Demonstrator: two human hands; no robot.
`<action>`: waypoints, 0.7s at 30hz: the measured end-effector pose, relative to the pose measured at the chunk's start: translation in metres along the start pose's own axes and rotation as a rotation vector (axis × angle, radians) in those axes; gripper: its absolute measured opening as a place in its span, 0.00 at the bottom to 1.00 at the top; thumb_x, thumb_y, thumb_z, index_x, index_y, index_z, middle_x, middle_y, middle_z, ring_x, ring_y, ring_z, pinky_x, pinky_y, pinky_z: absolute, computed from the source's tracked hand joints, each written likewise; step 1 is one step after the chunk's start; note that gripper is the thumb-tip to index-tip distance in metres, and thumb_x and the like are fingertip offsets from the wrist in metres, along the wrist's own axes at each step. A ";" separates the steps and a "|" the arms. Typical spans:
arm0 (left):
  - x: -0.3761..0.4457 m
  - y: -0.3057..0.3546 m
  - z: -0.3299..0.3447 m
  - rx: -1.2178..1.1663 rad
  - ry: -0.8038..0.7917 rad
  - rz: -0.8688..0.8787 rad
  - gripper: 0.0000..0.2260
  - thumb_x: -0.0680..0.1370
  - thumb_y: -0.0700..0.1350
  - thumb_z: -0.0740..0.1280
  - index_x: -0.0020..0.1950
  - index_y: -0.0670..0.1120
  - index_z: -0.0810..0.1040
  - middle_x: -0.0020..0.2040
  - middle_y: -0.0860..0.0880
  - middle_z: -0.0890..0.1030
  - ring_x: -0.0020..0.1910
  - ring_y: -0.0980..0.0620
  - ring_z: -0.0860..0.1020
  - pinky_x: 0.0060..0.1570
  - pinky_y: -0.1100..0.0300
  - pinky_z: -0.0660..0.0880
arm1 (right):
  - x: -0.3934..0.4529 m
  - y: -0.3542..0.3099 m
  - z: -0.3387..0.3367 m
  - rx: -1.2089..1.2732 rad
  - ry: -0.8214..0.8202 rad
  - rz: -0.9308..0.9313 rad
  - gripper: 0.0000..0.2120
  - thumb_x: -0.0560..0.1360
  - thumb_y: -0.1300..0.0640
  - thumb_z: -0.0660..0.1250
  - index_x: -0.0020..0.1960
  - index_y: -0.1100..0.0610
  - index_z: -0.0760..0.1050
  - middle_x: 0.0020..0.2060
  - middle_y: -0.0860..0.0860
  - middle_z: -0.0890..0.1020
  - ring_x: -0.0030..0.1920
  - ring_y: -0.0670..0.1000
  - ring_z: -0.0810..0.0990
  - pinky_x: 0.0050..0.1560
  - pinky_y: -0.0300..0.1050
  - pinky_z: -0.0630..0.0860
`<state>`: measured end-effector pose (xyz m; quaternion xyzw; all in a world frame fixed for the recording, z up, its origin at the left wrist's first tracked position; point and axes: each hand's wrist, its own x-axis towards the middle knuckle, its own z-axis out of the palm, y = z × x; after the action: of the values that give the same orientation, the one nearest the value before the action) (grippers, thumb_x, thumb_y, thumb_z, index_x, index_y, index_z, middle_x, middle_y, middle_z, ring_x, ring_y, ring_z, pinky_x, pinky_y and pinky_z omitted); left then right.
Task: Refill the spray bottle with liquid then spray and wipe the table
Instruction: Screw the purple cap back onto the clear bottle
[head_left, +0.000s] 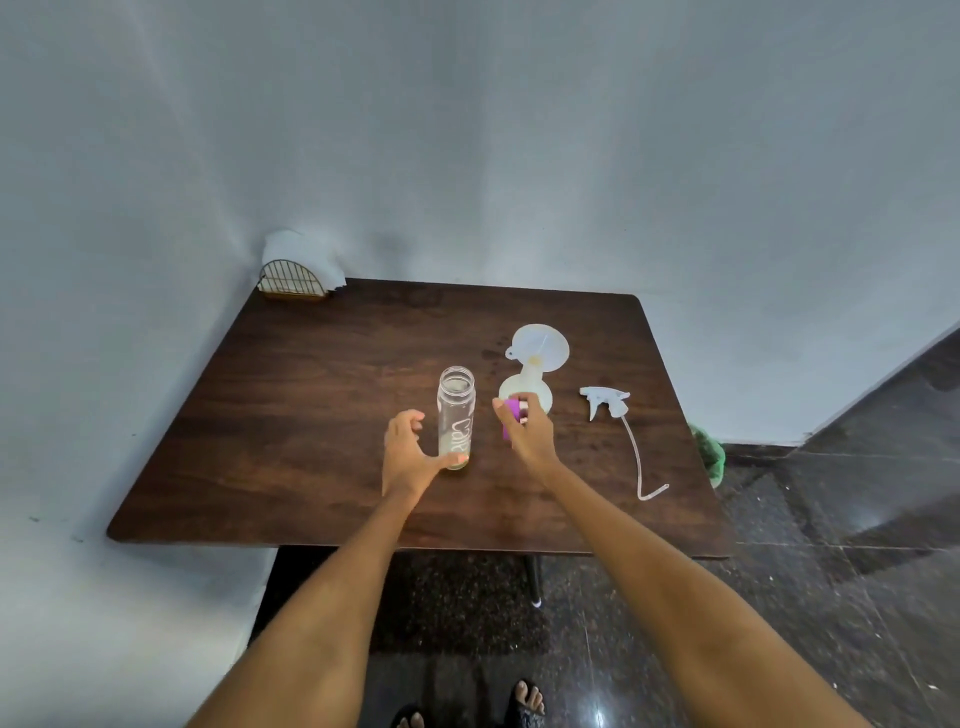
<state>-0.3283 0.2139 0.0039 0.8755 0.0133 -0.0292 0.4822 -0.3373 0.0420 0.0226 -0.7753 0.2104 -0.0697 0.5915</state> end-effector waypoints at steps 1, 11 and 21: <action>0.004 0.008 -0.002 -0.009 -0.007 0.004 0.37 0.59 0.48 0.81 0.63 0.44 0.68 0.58 0.48 0.71 0.57 0.48 0.72 0.57 0.55 0.72 | 0.003 -0.009 0.000 -0.024 0.022 -0.093 0.14 0.74 0.49 0.68 0.53 0.57 0.71 0.43 0.52 0.77 0.42 0.53 0.78 0.45 0.49 0.77; 0.025 0.060 -0.005 -0.029 -0.081 -0.022 0.20 0.63 0.46 0.77 0.53 0.47 0.77 0.42 0.49 0.80 0.43 0.49 0.79 0.41 0.57 0.74 | 0.015 -0.072 0.008 -0.568 -0.342 -0.613 0.21 0.75 0.54 0.67 0.66 0.57 0.70 0.58 0.58 0.72 0.56 0.55 0.74 0.55 0.41 0.74; 0.030 0.056 -0.002 0.073 -0.092 -0.054 0.17 0.67 0.52 0.74 0.51 0.48 0.77 0.43 0.47 0.82 0.45 0.47 0.80 0.39 0.58 0.73 | 0.020 -0.106 0.010 -1.157 -0.573 -0.718 0.20 0.76 0.54 0.63 0.67 0.56 0.68 0.59 0.60 0.72 0.59 0.58 0.72 0.55 0.48 0.73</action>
<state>-0.2950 0.1857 0.0506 0.8896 0.0137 -0.0828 0.4490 -0.2903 0.0652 0.1171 -0.9721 -0.2159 0.0686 0.0606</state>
